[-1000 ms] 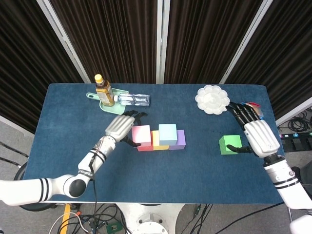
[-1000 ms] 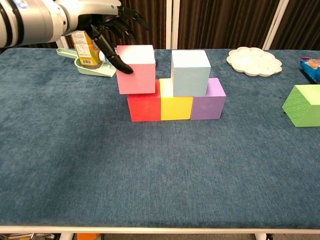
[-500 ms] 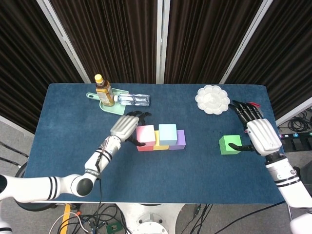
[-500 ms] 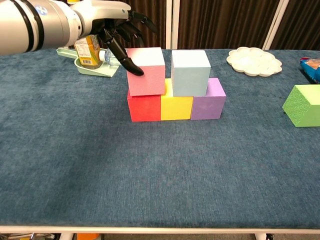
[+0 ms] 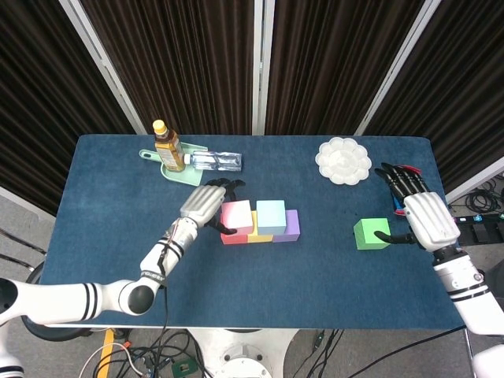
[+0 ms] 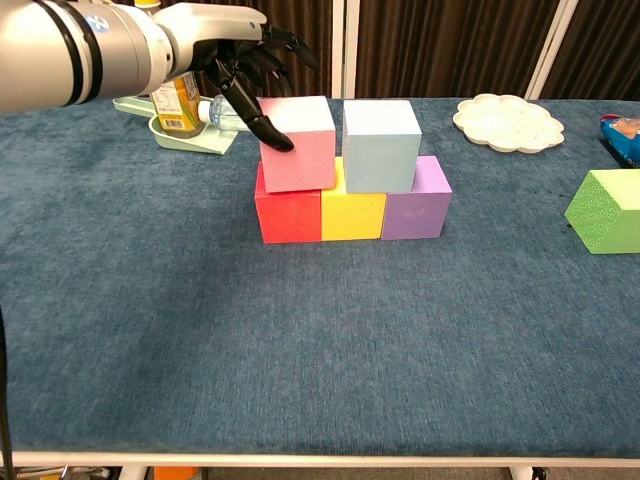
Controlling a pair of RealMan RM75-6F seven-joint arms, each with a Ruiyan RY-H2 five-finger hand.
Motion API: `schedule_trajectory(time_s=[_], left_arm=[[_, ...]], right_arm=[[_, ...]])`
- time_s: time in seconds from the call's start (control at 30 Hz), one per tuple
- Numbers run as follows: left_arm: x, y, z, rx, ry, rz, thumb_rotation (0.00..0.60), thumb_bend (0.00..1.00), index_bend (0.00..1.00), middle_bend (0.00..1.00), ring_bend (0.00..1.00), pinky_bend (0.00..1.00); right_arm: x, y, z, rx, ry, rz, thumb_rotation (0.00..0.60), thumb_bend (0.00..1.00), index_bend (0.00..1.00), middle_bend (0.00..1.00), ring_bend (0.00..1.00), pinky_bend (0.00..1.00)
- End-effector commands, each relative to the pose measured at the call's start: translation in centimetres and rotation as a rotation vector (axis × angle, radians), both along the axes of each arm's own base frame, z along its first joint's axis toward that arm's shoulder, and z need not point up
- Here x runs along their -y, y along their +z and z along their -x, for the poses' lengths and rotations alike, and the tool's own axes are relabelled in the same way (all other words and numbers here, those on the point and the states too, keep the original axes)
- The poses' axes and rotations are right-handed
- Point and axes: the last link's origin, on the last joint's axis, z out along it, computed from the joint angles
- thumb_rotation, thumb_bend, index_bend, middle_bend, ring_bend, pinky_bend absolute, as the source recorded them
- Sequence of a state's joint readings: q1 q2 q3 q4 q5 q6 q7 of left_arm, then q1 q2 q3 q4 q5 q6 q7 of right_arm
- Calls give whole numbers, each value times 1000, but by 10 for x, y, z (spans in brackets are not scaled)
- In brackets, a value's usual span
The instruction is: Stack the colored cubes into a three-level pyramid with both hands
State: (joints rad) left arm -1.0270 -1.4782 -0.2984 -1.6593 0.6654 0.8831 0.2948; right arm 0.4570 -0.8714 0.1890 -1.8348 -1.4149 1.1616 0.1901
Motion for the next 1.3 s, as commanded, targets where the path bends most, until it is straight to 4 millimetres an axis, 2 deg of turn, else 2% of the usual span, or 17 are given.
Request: schedule_trajectory(time_s=[0.03, 1.3], left_arm=[[0, 0, 0, 0, 1, 1, 600, 18, 149, 469, 115, 147], [-1, -5, -4, 0, -8, 17, 600, 18, 149, 468, 115, 147]], right_arm=[[1, -1, 1, 0, -1, -1, 600, 0, 0, 9, 0, 0], [5, -4, 12, -2, -34, -18, 600, 0, 0, 12, 0, 0]])
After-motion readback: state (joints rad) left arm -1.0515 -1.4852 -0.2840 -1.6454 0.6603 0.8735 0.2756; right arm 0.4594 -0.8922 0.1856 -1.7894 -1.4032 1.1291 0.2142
